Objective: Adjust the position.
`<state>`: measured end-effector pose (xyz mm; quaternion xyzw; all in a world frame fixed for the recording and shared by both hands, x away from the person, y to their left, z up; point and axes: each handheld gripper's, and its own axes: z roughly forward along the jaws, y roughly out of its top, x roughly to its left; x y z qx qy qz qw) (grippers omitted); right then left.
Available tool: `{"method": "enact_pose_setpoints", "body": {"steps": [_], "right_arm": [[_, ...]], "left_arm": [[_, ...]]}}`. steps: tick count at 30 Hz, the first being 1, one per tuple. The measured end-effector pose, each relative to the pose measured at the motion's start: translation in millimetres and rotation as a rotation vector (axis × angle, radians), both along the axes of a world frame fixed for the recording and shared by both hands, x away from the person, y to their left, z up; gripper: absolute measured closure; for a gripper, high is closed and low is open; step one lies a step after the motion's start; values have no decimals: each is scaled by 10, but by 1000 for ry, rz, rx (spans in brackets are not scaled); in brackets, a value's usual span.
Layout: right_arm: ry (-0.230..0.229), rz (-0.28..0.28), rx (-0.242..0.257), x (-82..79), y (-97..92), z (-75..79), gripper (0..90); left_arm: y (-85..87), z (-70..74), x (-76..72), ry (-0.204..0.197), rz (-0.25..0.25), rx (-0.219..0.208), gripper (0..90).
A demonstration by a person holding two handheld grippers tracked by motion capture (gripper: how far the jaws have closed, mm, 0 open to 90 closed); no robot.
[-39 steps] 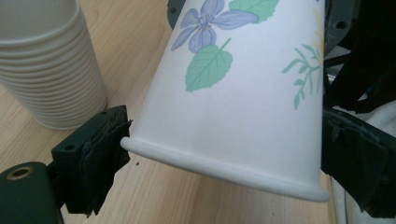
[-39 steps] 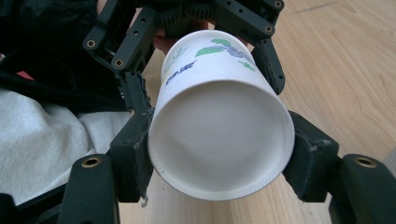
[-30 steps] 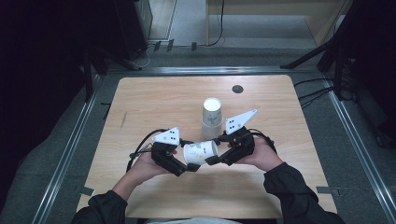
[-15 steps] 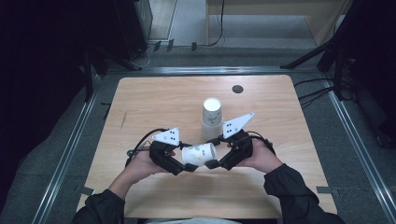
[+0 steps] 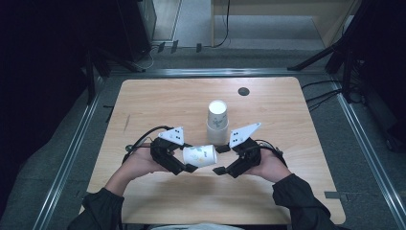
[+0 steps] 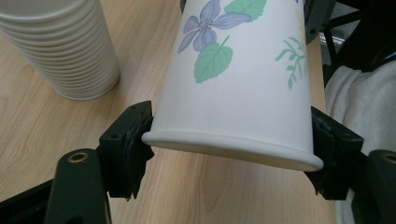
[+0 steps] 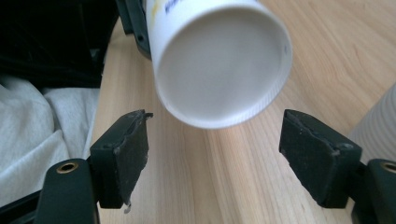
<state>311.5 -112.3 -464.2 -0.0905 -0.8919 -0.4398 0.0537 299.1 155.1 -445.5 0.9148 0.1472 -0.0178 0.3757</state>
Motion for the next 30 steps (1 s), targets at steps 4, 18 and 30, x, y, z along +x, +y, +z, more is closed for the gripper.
{"method": "enact_pose_setpoints", "body": {"steps": [4,18,30], "right_arm": [[-6,-14,-31,-36,-21,-55,244],[-3,-43,-66,-101,-67,-154,252],[-15,-20,-105,-127,39,-248,251]], "left_arm": [[-86,-7,13,-19,-29,62,261],[-327,-83,84,10,-95,183,261],[-487,-192,64,2,-152,282,262]]}}
